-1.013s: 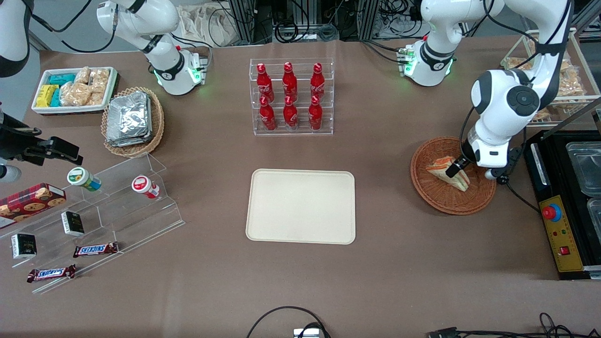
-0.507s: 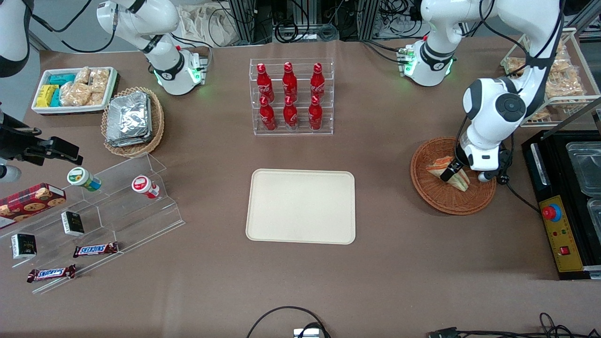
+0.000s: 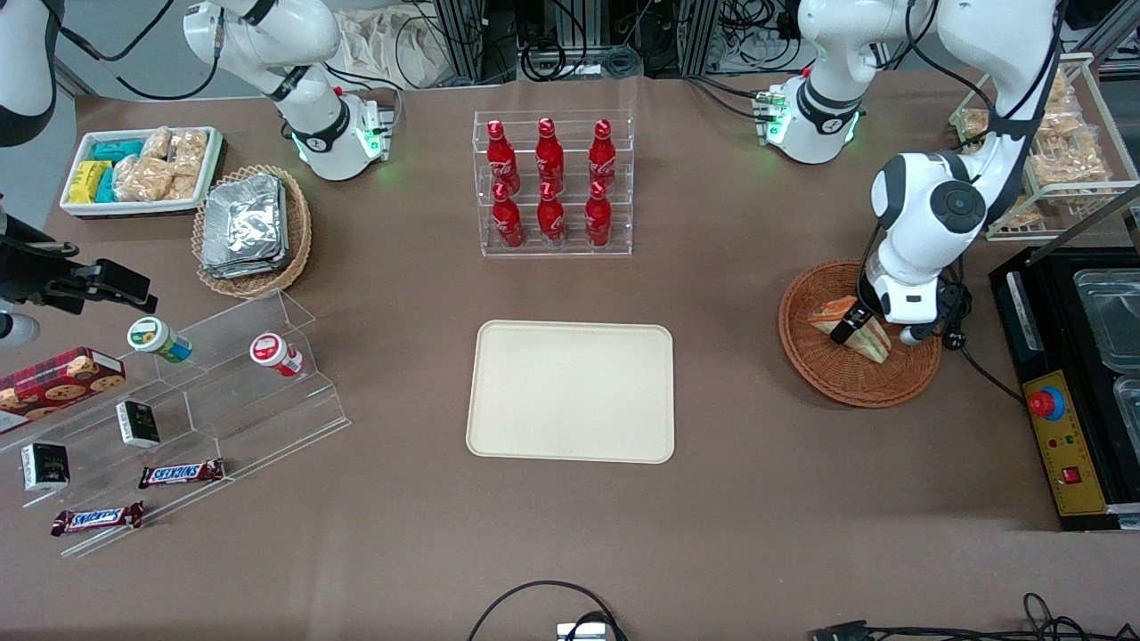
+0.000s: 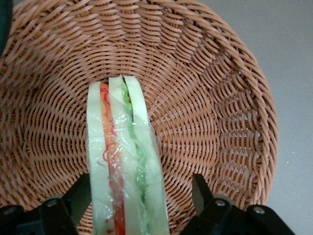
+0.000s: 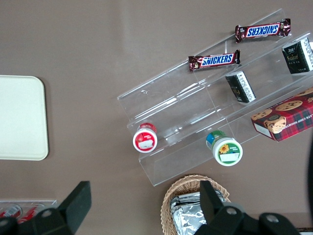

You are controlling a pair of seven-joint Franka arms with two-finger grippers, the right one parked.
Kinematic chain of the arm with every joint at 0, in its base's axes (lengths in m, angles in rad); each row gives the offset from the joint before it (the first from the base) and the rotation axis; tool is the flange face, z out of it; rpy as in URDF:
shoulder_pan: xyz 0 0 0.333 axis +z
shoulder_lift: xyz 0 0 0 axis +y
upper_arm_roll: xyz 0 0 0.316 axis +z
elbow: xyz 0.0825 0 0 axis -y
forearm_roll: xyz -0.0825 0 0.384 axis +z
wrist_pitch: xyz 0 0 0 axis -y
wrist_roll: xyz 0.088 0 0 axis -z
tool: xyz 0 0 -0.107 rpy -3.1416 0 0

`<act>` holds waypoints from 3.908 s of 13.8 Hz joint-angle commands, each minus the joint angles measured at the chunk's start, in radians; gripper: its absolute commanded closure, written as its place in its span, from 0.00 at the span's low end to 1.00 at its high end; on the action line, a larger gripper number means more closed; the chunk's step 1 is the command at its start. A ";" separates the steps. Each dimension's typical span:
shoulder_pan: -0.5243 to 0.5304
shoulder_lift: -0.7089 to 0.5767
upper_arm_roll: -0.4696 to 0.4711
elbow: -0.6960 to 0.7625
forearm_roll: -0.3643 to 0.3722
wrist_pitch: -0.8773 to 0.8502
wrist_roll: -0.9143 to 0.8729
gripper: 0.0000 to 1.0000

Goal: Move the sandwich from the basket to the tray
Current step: 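Lower the left gripper and close it on the sandwich, then lift the sandwich out of the basket with the left gripper, then carry the sandwich over the cream tray with the left gripper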

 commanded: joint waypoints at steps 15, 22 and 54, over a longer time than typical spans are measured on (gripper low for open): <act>-0.013 -0.218 -0.006 0.007 0.024 -0.212 0.515 0.82; -0.109 -0.250 -0.018 0.065 0.006 -0.215 0.728 0.83; -0.388 0.492 -0.190 0.929 0.026 -0.526 0.456 0.78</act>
